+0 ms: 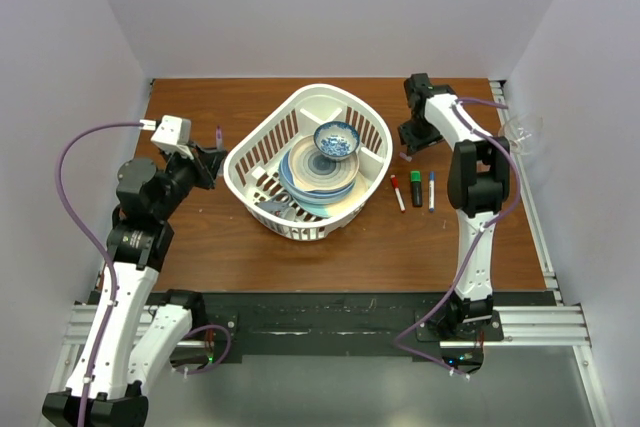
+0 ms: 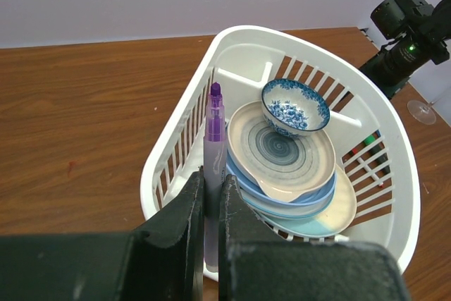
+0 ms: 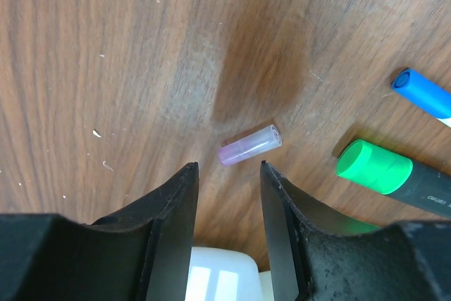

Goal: Insert the pens into the pen caps

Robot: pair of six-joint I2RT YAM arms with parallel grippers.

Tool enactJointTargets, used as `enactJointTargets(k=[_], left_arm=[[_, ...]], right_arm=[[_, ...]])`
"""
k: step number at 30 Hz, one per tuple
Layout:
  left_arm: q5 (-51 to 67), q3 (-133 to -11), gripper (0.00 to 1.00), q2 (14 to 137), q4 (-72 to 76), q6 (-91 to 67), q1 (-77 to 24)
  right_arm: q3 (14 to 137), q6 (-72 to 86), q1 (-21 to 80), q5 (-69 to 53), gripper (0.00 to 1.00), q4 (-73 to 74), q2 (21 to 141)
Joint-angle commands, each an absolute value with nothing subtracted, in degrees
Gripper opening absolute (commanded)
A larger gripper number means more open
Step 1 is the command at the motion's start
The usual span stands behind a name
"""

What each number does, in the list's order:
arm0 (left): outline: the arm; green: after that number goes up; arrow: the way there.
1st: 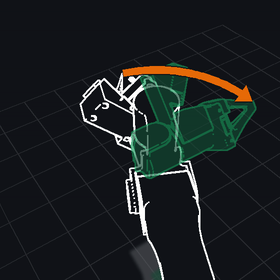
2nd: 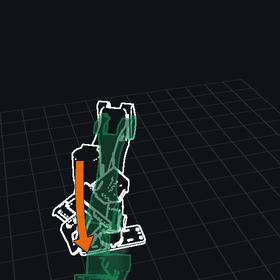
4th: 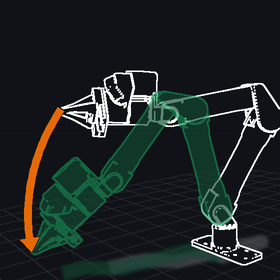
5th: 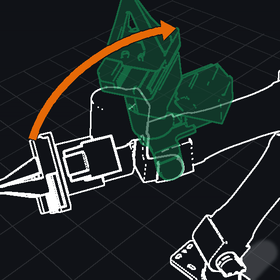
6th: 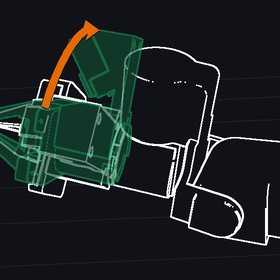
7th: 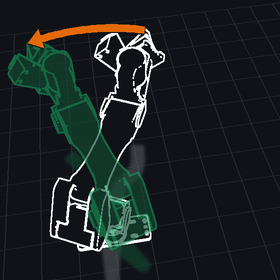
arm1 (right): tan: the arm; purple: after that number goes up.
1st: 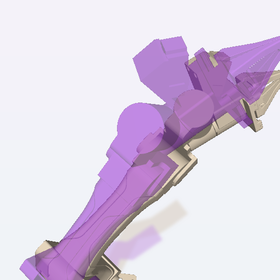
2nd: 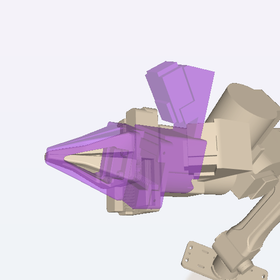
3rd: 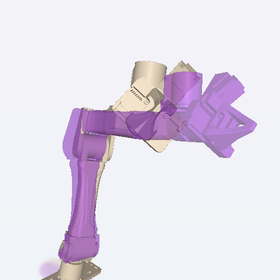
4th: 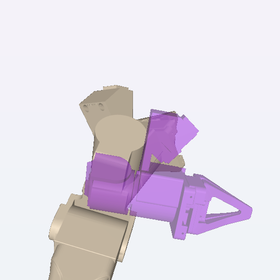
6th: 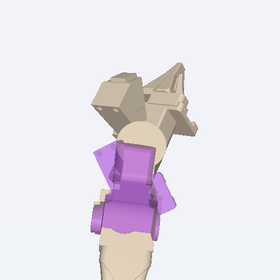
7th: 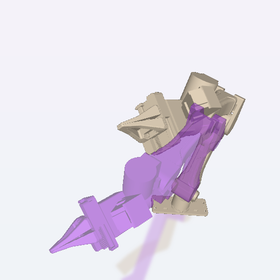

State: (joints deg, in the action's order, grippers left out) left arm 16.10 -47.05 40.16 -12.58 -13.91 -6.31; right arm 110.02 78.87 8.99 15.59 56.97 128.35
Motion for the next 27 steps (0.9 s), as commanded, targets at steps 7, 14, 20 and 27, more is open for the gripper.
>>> enactJointTargets(k=[7, 14, 20, 27], left_arm=[[16.7, -49.3, 0.00, 40.1, -12.3, -13.9, -6.9], [16.2, -49.8, 0.00, 40.6, -12.9, -13.2, -7.3], [15.9, -50.3, 0.00, 41.7, -12.2, -12.9, -7.8], [15.2, -50.6, 0.00, 41.7, -12.9, -12.8, -7.9]], right_arm=[[110.0, 85.3, 9.1, 19.3, 0.46, 60.6, 127.8], [109.9, 87.4, 9.2, 19.3, 0.47, 63.5, 128.3], [110.7, 88.5, 9.6, 19.4, 0.47, 63.9, 129.8], [110.0, 89.7, 9.5, 19.6, 0.48, 60.9, 131.0]])
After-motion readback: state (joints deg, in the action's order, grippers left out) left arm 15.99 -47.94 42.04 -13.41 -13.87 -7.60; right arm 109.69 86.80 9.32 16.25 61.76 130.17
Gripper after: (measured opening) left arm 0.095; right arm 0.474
